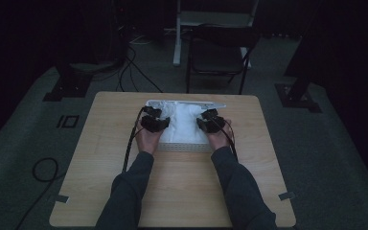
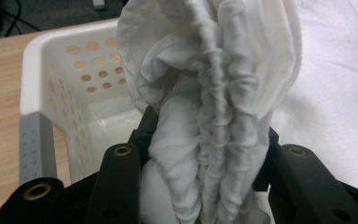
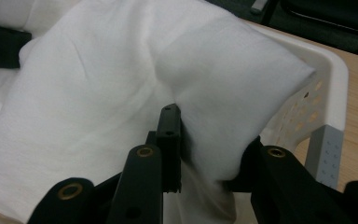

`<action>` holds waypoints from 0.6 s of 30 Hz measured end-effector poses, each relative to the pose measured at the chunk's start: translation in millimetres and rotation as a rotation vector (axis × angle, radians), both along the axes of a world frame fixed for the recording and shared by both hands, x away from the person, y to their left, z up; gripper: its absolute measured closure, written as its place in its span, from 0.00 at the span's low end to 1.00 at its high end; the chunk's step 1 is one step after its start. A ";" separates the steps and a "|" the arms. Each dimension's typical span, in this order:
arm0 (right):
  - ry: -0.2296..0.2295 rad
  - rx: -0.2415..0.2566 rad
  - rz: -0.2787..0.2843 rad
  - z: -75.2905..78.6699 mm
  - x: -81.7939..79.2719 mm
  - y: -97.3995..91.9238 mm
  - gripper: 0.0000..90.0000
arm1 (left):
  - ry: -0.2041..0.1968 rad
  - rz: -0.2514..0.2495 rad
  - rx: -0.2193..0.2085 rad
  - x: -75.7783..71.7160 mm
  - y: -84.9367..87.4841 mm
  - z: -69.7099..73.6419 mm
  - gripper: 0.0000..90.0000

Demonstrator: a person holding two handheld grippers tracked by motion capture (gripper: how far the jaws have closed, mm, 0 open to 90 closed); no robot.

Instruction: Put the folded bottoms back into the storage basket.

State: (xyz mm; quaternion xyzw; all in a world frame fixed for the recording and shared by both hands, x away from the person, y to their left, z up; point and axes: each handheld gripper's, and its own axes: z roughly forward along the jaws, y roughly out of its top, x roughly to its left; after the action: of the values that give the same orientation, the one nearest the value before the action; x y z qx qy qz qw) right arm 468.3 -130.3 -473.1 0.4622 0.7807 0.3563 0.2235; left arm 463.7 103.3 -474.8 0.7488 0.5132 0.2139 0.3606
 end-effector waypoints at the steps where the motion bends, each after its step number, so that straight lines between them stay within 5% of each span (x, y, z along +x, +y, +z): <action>1: 0.002 -0.003 -0.001 -0.4 -0.1 0.5 0.80 | 0.002 0.003 0.003 -0.2 -0.3 -0.3 0.66; 18: 0.016 -0.045 0.006 -4.8 -2.1 6.5 0.80 | 0.036 0.029 0.023 -2.5 -0.7 -7.0 0.65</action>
State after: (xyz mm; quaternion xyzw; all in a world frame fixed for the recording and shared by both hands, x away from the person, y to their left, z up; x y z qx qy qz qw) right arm 466.3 -123.8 -477.9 0.4579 0.7915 0.3356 0.2263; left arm 461.2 102.6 -481.8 0.7491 0.5280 0.2117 0.3395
